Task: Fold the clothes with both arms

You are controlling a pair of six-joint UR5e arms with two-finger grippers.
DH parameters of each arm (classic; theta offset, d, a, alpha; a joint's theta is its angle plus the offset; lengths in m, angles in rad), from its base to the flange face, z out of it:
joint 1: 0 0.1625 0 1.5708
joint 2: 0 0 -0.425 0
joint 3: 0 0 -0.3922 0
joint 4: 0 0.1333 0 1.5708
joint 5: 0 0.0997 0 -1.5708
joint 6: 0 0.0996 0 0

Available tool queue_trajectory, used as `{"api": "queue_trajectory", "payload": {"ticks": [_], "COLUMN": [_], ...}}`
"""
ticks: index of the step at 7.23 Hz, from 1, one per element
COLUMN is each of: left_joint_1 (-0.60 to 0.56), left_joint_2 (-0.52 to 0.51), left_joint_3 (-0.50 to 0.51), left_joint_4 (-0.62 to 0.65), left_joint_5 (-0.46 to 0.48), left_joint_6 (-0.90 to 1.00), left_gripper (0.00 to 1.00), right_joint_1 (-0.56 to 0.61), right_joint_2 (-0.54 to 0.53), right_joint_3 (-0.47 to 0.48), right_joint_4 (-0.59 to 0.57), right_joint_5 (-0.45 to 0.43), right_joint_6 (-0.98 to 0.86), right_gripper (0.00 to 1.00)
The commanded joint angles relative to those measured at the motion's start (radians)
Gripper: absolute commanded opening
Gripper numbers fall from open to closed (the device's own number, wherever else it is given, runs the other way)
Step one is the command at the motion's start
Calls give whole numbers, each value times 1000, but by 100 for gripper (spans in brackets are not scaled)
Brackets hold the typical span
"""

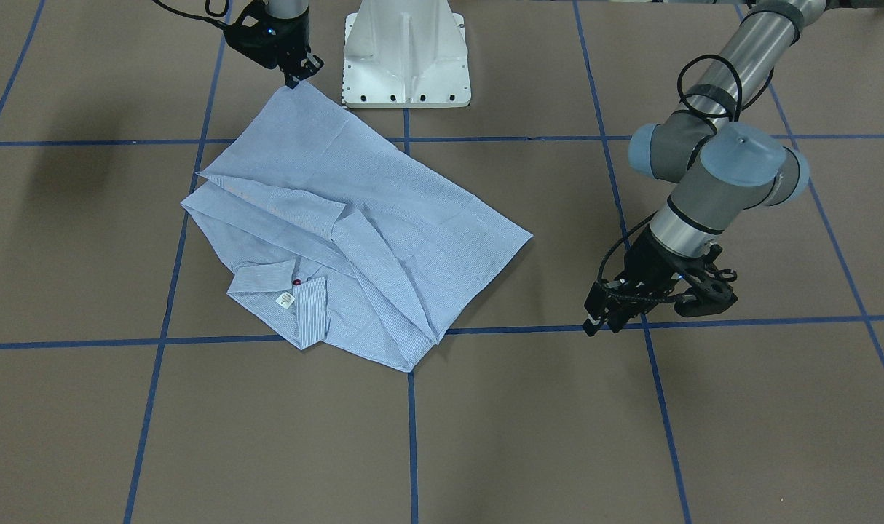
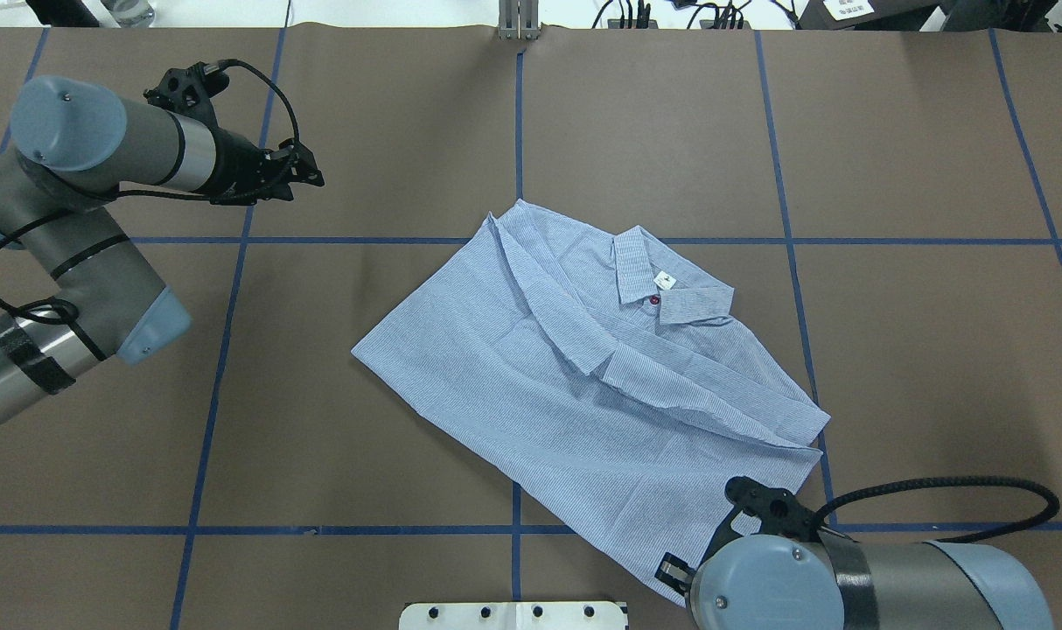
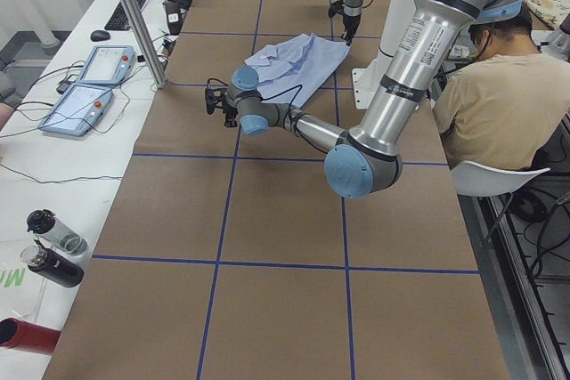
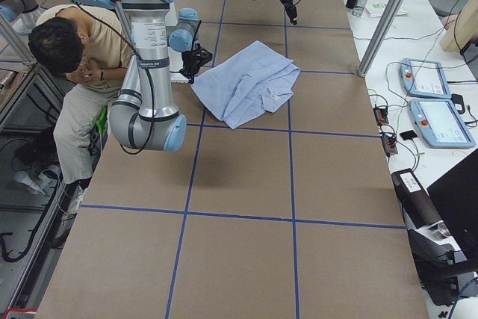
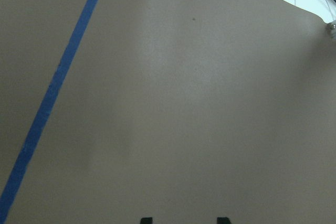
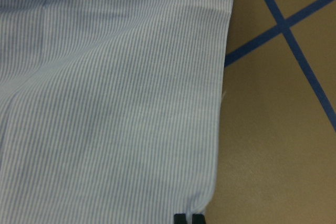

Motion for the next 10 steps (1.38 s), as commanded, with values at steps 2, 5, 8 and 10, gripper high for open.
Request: {"api": "queue_trajectory", "payload": {"ticks": [2,5,8,10], "left_joint_1": [123,285,290,291], "left_joint_2": [125,140,132,131], "left_joint_3": [-196,-200,-174,-168], "left_joint_4": [2,2,0,0], "left_joint_5": [-41,73,76,76], "left_joint_6": [-195,-331,-328,-328], "left_gripper": [69,71,70,68], "right_joint_1": [44,280,321,322], "right_joint_2": [-2,95,126,126], "right_joint_3": [90,28,-35,-52], "right_joint_4": [-15,1,1,1], "right_joint_5": [-5,-3,0,1], "right_joint_6": [56,-9,-95,-98], "right_gripper": [100,100,100,100]}}
